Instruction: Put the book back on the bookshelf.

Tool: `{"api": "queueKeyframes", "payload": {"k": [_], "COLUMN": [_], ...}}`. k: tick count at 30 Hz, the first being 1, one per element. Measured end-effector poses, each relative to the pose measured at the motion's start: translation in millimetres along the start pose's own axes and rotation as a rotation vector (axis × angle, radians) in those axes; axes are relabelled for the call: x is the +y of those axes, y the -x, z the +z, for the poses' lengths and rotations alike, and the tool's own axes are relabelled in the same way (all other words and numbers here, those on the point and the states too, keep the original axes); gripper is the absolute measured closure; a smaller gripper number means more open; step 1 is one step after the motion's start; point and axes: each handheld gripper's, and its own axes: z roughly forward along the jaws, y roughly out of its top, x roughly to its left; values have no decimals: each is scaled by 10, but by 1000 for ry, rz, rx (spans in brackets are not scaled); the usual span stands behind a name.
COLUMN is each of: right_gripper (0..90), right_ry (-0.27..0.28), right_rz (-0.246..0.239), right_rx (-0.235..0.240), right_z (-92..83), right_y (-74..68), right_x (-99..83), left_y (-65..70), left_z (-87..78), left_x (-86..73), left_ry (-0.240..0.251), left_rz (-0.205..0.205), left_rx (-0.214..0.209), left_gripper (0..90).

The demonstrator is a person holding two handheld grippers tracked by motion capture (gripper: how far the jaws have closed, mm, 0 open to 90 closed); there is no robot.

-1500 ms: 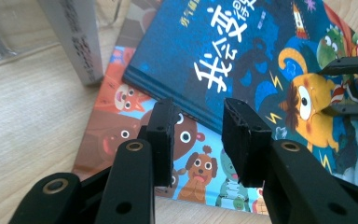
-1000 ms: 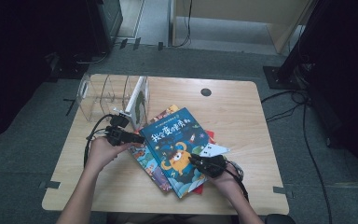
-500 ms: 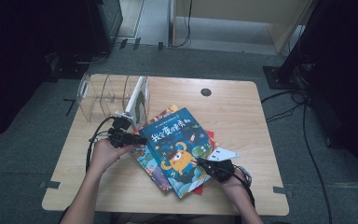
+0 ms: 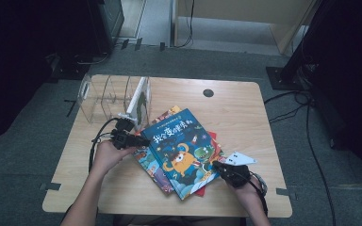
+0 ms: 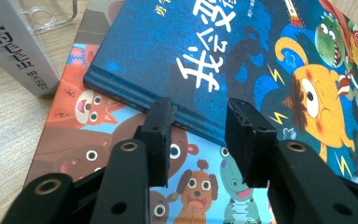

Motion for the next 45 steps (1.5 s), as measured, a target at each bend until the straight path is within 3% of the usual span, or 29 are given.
{"api": "queueKeyframes", "payload": {"k": [5, 13, 16, 30, 40, 45], "right_gripper": [900, 900, 900, 900, 900, 900], "right_ry": [0, -16, -57, -53, -56, -56], "right_rz": [22, 56, 63, 72, 81, 84], "right_rx": [-28, -44, -56, -62, -73, -72], "right_z": [-91, -225, -250, -204, -153, -122], "right_y": [8, 21, 25, 97, 198, 234], "right_x": [-77, -168, -220, -195, -151, -121], "left_y": [-13, -48, -74, -114, -180, -268], "left_z": [-16, -1, -5, -56, -109, -183], "left_x": [-2, -14, -14, -34, -104, -167], "left_ry": [17, 0, 3, 20, 36, 70], "left_rz": [-1, 12, -3, -13, -50, -91], "left_rx": [14, 26, 34, 50, 74, 83], "left_gripper": [689, 733, 733, 722, 757, 779]}}
